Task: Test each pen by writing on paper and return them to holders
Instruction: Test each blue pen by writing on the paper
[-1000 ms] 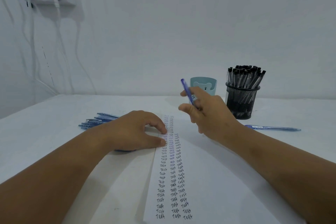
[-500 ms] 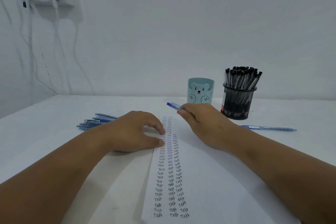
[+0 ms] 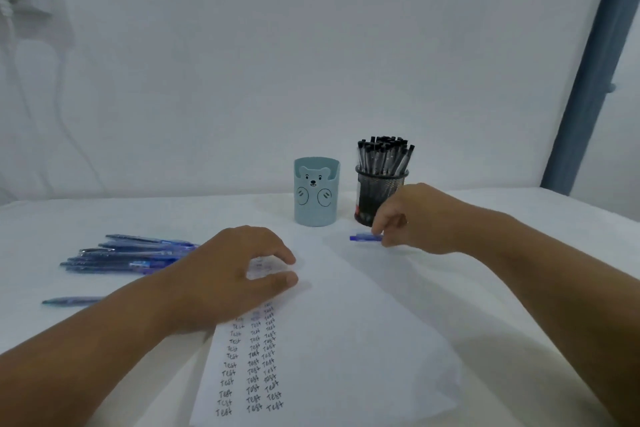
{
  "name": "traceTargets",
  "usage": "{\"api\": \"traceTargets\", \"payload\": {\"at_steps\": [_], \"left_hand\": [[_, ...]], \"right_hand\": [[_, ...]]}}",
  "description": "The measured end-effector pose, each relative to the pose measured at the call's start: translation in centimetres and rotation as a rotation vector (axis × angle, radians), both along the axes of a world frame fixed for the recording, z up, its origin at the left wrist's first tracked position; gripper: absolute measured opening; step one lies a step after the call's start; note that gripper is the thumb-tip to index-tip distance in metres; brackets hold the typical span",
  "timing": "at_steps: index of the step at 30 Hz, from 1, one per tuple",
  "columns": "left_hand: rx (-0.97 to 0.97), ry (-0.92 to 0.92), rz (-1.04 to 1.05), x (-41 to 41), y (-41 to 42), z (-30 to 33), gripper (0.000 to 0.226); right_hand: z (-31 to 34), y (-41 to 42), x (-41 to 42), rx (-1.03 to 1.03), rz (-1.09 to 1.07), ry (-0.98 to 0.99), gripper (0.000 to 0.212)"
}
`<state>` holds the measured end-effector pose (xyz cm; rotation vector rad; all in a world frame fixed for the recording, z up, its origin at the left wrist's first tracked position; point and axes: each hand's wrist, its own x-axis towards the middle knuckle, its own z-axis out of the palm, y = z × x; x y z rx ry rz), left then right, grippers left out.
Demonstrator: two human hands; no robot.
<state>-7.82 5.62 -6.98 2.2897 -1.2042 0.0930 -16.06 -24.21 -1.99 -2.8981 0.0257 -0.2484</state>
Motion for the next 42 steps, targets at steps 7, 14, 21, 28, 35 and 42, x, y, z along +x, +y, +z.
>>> {"api": "traceTargets", "payload": {"at_steps": [7,14,21,28,35,42], "left_hand": [[0.007,-0.013,-0.008,-0.5,-0.6,-0.3,0.032],[-0.012,-0.013,-0.009,-0.7,-0.3,-0.1,0.019],[-0.105,-0.02,0.056,0.4,0.6,1.0,0.014],[0.035,0.076,0.155,2.5,5.2,4.5,0.026],[0.295,0.26,0.175,2.7,8.6,6.1,0.016],[0.464,0.261,0.233,2.6,8.3,5.8,0.013]], "right_hand": [[-1.3,-3.8,-1.7,-0.125,-0.12,0.016,0.015],[-1.3,-3.6,-1.5,-0.174,-0.195,0.033,0.022],[-0.6,1.9,0.0,-0.098,0.011,-0.03,0.02],[-1.0,9.1,2.8,-0.012,0.284,0.032,0.018],[-4.0,10.8,5.6,-0.007,0.344,-0.079,0.02],[-5.7,10.6,6.1,0.154,0.368,-0.173,0.017]]}}
